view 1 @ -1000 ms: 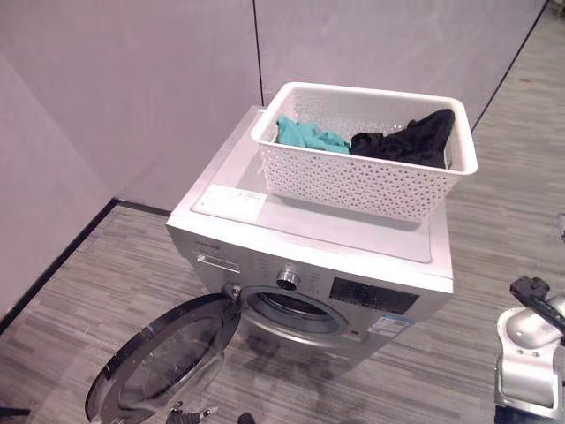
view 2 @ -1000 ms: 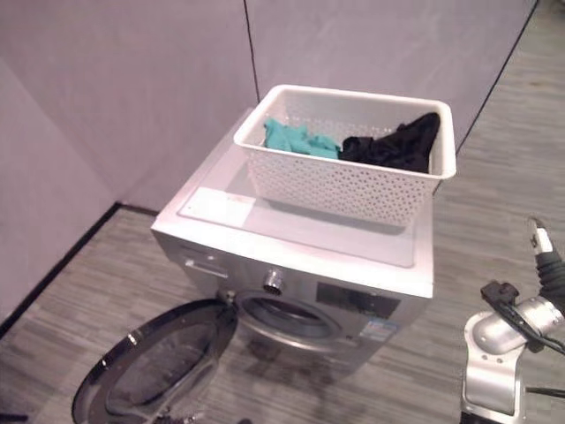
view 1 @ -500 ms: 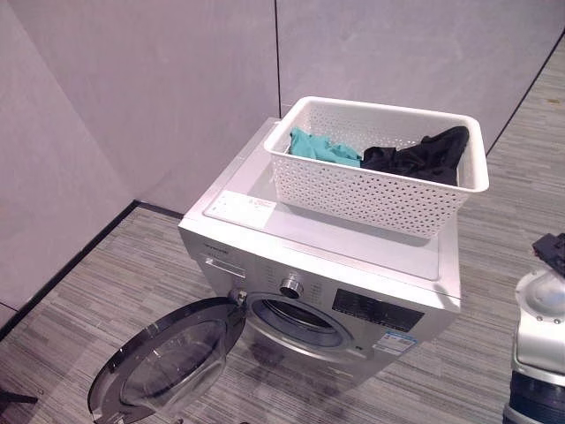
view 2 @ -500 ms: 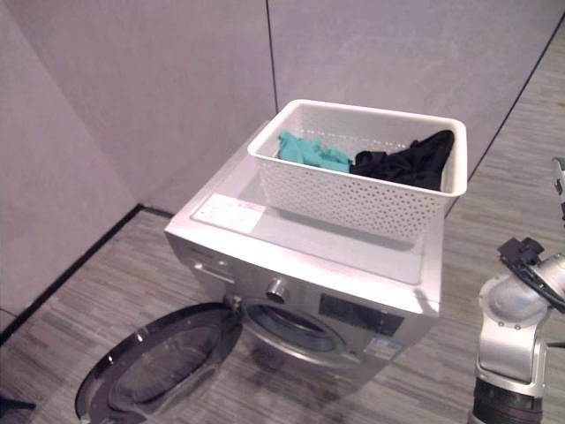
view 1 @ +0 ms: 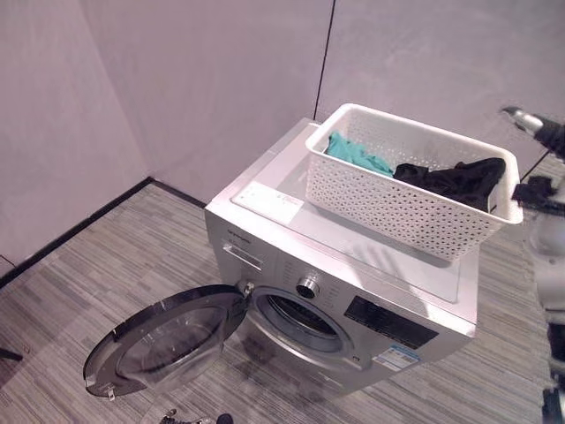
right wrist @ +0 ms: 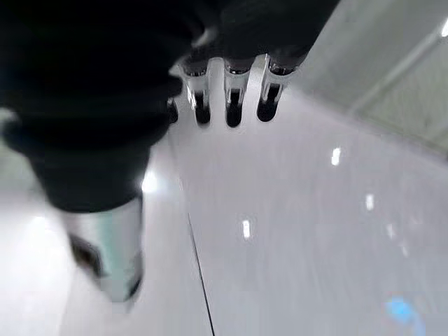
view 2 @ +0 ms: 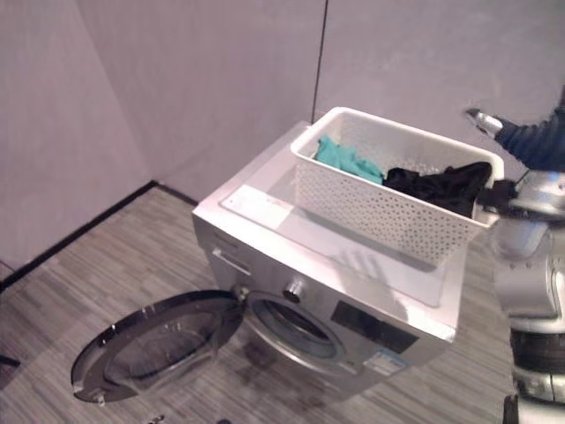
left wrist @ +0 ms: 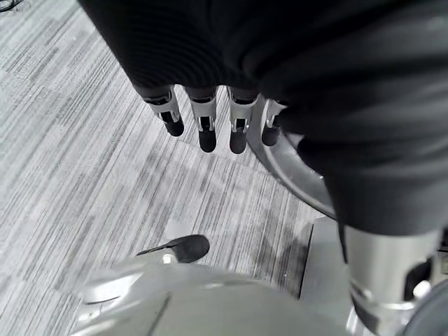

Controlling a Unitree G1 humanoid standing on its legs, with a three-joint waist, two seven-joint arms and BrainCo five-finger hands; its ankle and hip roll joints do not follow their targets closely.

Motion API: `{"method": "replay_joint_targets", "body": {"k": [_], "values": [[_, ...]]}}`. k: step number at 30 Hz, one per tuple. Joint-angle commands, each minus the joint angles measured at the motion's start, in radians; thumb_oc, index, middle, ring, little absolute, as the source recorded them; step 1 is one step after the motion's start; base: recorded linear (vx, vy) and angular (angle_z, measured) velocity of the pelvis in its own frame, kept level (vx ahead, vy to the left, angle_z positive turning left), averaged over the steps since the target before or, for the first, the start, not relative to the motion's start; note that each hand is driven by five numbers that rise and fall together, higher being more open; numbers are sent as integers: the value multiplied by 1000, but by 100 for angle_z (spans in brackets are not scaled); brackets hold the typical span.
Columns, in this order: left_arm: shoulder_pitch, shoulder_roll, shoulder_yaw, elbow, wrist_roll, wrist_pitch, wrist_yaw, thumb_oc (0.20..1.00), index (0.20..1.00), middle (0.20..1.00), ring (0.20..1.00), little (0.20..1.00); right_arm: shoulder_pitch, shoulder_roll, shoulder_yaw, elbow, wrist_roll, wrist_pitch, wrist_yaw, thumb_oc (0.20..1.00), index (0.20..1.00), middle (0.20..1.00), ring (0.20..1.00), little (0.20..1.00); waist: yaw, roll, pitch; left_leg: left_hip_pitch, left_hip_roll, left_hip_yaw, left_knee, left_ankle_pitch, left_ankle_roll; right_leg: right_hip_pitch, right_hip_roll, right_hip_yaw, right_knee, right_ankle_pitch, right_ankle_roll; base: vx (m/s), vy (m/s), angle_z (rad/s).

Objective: Grab the laundry basket,head to the washer,open it,put in the laundry and shut it.

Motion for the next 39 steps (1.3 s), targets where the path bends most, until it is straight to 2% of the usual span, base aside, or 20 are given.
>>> {"method": "replay_joint_targets", "body": {"k": [1, 4, 12, 16, 24, 30, 32, 39], "values": [[-29, 11, -40, 47, -26, -9, -52, 1000, 1000, 1000, 1000, 1000, -227, -133, 193, 149, 112, 2, 174, 1000, 1000, 1000, 1000, 1000, 58, 12, -18, 51, 46, -30, 27, -91, 40, -122, 38, 18, 15, 104, -48, -30, 5, 8], [-34, 11, -44, 56, -43, -12, -70, 1000, 1000, 1000, 1000, 1000, -408, -145, 371, 325, 149, 0, 247, 1000, 1000, 1000, 1000, 1000, 61, 3, -13, 42, 48, -42, 25, -85, 35, -120, 37, 0, 9, 107, -48, -10, 1, 16], [-58, 25, -49, 62, -83, -15, -86, 1000, 1000, 1000, 1000, 1000, -651, -100, 601, 570, 178, 6, 336, 1000, 1000, 1000, 1000, 1000, 84, -25, 16, 1, 55, -74, 21, -65, 27, -136, 42, -33, 9, 108, -49, -24, -12, 16], [-82, 45, -49, 54, -134, -22, -91, 1000, 1000, 1000, 1000, 1000, -771, -85, 725, 687, 256, -1, 387, 1000, 1000, 1000, 1000, 1000, 101, -55, 67, -55, 61, -100, 26, -44, 20, -169, 47, -56, 12, 112, -51, -87, -36, 19], [-103, 57, -42, 70, -188, -21, -105, 1000, 1000, 1000, 1000, 1000, -879, -185, 924, 745, 297, -9, 489, 1000, 1000, 1000, 1000, 1000, 94, -90, 112, -110, 71, -129, 19, -16, 5, -198, 57, -97, 8, 117, -54, -28, -27, 20], [-101, 54, -21, 86, -200, -21, -112, 1000, 1000, 1000, 1000, 1000, -876, -268, 945, 655, 326, -23, 503, 1000, 1000, 1000, 1000, 1000, 76, -101, 106, -104, 77, -124, 14, -20, 2, -198, 60, -93, 7, 115, -54, 20, -7, 1], [-94, 48, -14, 87, -199, -22, -116, 1000, 1000, 1000, 1000, 1000, -829, -332, 891, 575, 375, -38, 492, 1000, 1000, 1000, 1000, 1000, 62, -102, 96, -92, 78, -114, 11, -28, 3, -198, 63, -85, 6, 114, -53, 47, 2, -2], [-81, 46, -7, 67, -190, -28, -124, 1000, 1000, 1000, 1000, 1000, -716, -464, 775, 453, 457, -64, 495, 1000, 1000, 1000, 1000, 1000, 37, -96, 76, -60, 84, -87, 6, -44, 3, -198, 66, -64, 6, 112, -51, 41, 3, -10]]}}
